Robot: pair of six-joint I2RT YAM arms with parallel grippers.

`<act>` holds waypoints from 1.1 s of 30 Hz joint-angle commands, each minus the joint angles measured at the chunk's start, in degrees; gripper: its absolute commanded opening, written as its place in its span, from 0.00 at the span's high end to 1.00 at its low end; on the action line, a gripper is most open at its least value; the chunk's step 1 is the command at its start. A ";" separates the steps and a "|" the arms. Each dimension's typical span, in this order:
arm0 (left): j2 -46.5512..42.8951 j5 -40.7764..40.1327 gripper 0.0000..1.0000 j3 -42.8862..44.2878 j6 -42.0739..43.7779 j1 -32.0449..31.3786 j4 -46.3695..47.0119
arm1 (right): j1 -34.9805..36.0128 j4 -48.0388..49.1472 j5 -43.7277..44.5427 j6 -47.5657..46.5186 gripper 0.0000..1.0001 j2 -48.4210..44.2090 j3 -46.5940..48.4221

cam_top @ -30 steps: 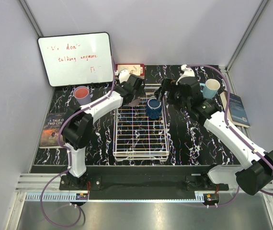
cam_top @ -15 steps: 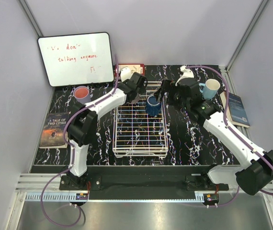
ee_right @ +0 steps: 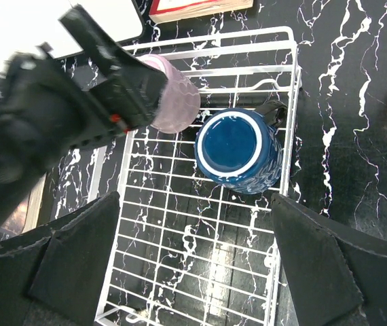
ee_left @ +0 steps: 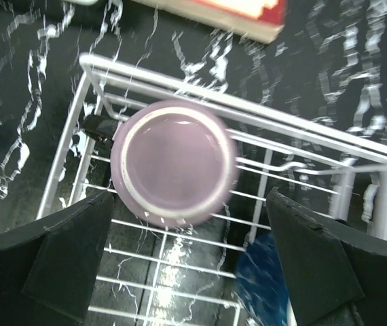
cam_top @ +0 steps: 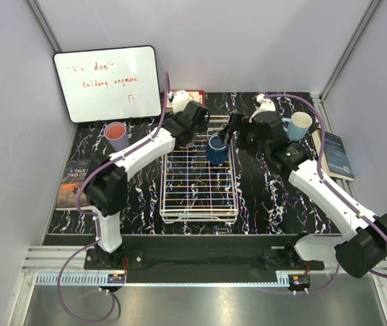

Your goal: Unload the cups from the dish rack

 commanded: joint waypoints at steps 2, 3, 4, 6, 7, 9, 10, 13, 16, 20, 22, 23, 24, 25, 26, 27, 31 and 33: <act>-6.81 -3.30 0.01 1.31 6.12 -3.15 2.31 | 0.40 1.80 0.33 0.25 0.00 -3.69 -0.51; -6.90 -1.82 0.01 1.57 7.18 -3.68 2.22 | 0.40 1.62 0.50 0.16 0.00 -3.96 -0.51; -6.81 -1.11 0.01 2.01 8.15 -4.21 1.96 | 0.49 1.53 0.68 0.25 0.00 -4.05 -0.51; -5.85 1.78 0.01 3.68 10.17 -5.61 -0.23 | 0.49 1.01 0.86 0.07 0.01 -4.57 -0.43; -5.50 2.76 0.01 4.29 10.70 -5.88 -1.20 | 0.40 0.83 0.86 0.16 0.00 -4.57 -0.34; -4.45 7.57 0.01 5.53 11.49 -6.49 -2.79 | 0.49 0.65 0.94 0.07 0.00 -5.10 -0.34; -4.18 8.56 0.01 5.53 12.28 -6.67 -2.88 | 0.49 0.57 0.95 0.07 0.00 -5.19 -0.42; -2.95 10.05 0.01 5.53 13.34 -7.55 -3.32 | 0.49 0.57 0.77 0.34 0.00 -5.28 -0.60; -1.37 12.51 0.01 6.41 13.69 -7.64 -3.84 | 0.40 0.57 0.51 0.51 0.00 -5.19 -0.86; 0.57 15.50 0.01 7.55 15.54 -7.99 -4.28 | 0.49 0.57 0.59 0.60 0.01 -5.19 -1.04; 1.88 15.95 0.01 8.51 16.41 -8.25 -4.46 | 0.49 0.57 0.59 0.60 0.00 -5.10 -1.13; 2.58 16.56 0.01 8.78 16.51 -8.34 -4.64 | 0.49 0.57 0.42 0.60 0.00 -5.10 -1.13; 2.68 16.74 0.01 8.96 16.51 -8.43 -4.64 | 0.49 0.48 0.42 0.60 0.00 -5.10 -1.13; 3.03 17.00 0.01 9.22 16.85 -8.52 -4.64 | 0.49 0.48 0.51 0.69 0.00 -5.01 -1.22; 3.20 17.26 0.01 9.40 16.86 -8.60 -4.72 | 0.49 0.65 0.42 0.60 0.00 -5.01 -1.22; 3.29 17.44 0.01 9.40 16.94 -8.61 -4.73 | 0.40 0.57 0.51 0.69 0.01 -5.01 -1.30; 4.00 18.58 0.01 10.19 18.00 -8.78 -4.73 | 0.49 0.48 0.59 0.60 0.00 -5.01 -1.30; 4.08 19.55 0.01 10.36 18.52 -8.87 -4.55 | 0.49 0.39 0.51 0.78 0.00 -5.01 -1.39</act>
